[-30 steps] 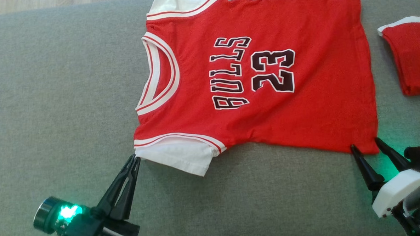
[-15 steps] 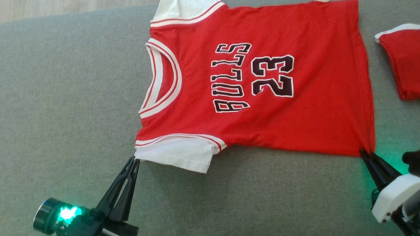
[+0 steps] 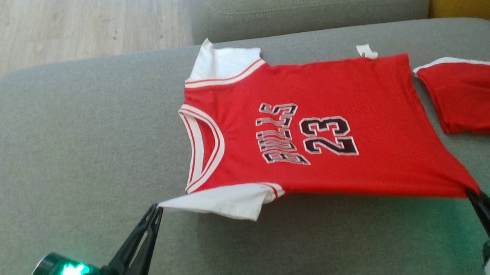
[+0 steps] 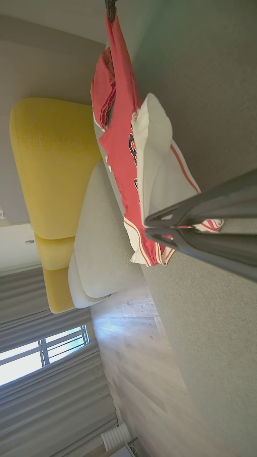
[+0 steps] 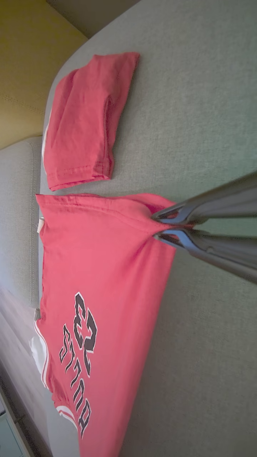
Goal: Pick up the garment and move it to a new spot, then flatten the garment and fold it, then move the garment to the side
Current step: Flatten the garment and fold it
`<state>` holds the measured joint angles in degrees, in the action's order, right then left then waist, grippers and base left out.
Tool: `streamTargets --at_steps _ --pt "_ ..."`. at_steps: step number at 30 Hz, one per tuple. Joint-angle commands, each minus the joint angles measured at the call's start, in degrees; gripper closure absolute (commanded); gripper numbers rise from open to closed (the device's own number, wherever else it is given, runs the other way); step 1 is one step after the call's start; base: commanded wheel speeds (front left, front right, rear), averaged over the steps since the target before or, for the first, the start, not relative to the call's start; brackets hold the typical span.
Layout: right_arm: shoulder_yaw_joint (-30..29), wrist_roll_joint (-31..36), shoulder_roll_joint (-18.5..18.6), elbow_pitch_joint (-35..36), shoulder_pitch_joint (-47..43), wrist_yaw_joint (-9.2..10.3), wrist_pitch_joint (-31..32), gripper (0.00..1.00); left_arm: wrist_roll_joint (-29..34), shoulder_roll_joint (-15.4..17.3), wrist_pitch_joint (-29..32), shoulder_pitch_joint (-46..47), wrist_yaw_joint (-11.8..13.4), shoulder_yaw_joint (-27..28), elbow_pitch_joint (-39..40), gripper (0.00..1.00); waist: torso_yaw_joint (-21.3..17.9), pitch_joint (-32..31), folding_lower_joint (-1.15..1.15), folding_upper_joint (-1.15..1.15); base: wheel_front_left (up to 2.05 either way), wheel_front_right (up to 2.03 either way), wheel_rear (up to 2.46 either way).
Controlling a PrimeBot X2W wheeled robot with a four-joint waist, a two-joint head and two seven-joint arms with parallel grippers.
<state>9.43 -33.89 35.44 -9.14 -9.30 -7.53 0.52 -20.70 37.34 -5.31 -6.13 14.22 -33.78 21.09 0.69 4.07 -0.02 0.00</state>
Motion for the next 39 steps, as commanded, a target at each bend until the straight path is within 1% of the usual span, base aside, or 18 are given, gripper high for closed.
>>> streamTargets --at_steps 1,4,6,9,12,17,20,21,24,27,32,33,34,35,36,37,38,39 --pt "-0.9 -0.5 3.1 2.6 -1.3 0.04 0.3 1.00 -0.4 2.3 0.5 1.8 0.9 2.4 2.9 1.00 0.0 -0.2 0.02 0.00 0.00 0.00 0.00" --pt "-3.0 -0.5 2.9 6.9 -4.4 0.04 2.8 1.00 -0.3 3.7 2.8 0.7 1.2 2.1 6.0 1.00 -0.3 -0.1 0.02 0.00 0.00 0.00 0.00" --pt "-4.0 -0.6 2.4 8.8 -5.0 0.04 4.7 1.00 -0.2 3.9 3.8 1.3 1.1 2.0 7.2 1.00 -0.5 0.2 0.02 0.00 0.00 0.00 0.00" --pt "-4.6 -1.1 1.4 10.0 -4.1 0.04 8.1 1.00 0.2 3.6 4.7 3.7 -0.4 1.2 7.0 1.00 -0.9 1.1 0.02 0.00 0.00 0.00 0.00" --pt "-4.7 -1.7 0.5 9.9 -1.5 0.04 11.0 1.00 0.5 2.4 5.2 7.8 -2.6 0.3 5.2 1.00 -0.8 2.9 0.02 0.00 0.00 0.00 0.00" --pt "-4.9 -1.7 0.1 7.9 4.0 0.04 14.2 1.00 1.6 -0.8 4.2 17.6 -7.2 -1.1 -1.2 1.00 0.1 6.7 0.02 0.00 0.00 0.00 0.00" --pt "-5.2 -1.9 0.0 6.8 7.2 0.04 14.9 1.00 2.3 -3.9 2.3 24.1 -9.5 -1.6 -6.0 1.00 0.7 9.2 0.02 0.00 0.00 0.00 0.00" --pt "-5.2 -1.9 0.0 6.8 7.2 0.04 14.9 1.00 2.3 -3.9 2.3 24.1 -9.5 -1.6 -6.0 1.00 0.7 9.2 0.02 0.00 0.00 0.00 0.00" --pt "-5.0 -2.1 0.1 6.0 10.4 0.04 15.6 1.00 2.9 -6.5 0.7 29.8 -11.6 -2.4 -11.2 1.00 0.9 11.4 0.02 0.00 0.00 0.00 0.00" --pt "-4.4 -2.4 0.4 4.9 13.5 0.04 16.2 1.00 3.7 -8.4 -0.8 34.6 -13.6 -3.1 -16.6 1.00 1.1 13.5 0.02 0.00 0.00 0.00 0.00" --pt "-3.2 -3.0 0.5 3.0 18.4 0.04 16.3 1.00 5.5 -10.2 -3.8 40.5 -15.0 -3.6 -24.1 1.00 1.0 15.9 0.02 0.00 0.00 0.00 0.00" --pt "-3.0 -3.1 0.4 2.6 19.2 0.04 16.0 0.86 5.8 -10.6 -4.4 41.2 -14.9 -3.6 -25.3 1.00 0.9 16.2 0.02 0.00 0.00 0.00 0.00" --pt "-2.8 -3.0 0.3 2.3 20.0 0.04 15.5 0.33 6.0 -10.9 -5.0 41.8 -14.7 -3.5 -26.3 1.00 0.9 16.4 0.02 0.00 0.00 0.00 0.00" --pt "-2.9 -2.7 0.1 1.9 20.7 0.04 14.8 0.00 6.1 -11.3 -5.6 42.1 -14.5 -3.4 -27.2 1.00 0.8 16.5 0.02 0.00 0.00 0.00 0.00" --pt "-2.9 -2.5 -0.1 1.6 21.2 0.04 14.1 0.00 6.1 -11.7 -6.0 42.3 -14.3 -3.4 -27.9 0.56 0.8 16.6 0.02 0.00 0.00 0.00 0.00" --pt "-2.8 -2.3 -0.2 1.3 21.6 0.04 13.3 0.00 6.0 -12.0 -6.3 42.2 -14.0 -3.3 -28.5 0.15 0.7 16.6 0.02 0.00 0.00 0.00 0.00" --pt "-2.6 -2.2 -0.4 1.2 21.8 0.04 12.6 0.00 5.9 -12.3 -6.5 42.0 -13.6 -3.2 -28.9 0.00 0.7 16.6 0.02 0.00 0.00 0.00 0.00" --pt "-2.5 -2.2 -0.6 1.2 21.8 0.04 11.9 0.00 5.7 -12.5 -6.8 41.4 -13.1 -3.1 -29.2 0.00 0.6 16.4 0.02 0.00 0.00 0.00 0.00"
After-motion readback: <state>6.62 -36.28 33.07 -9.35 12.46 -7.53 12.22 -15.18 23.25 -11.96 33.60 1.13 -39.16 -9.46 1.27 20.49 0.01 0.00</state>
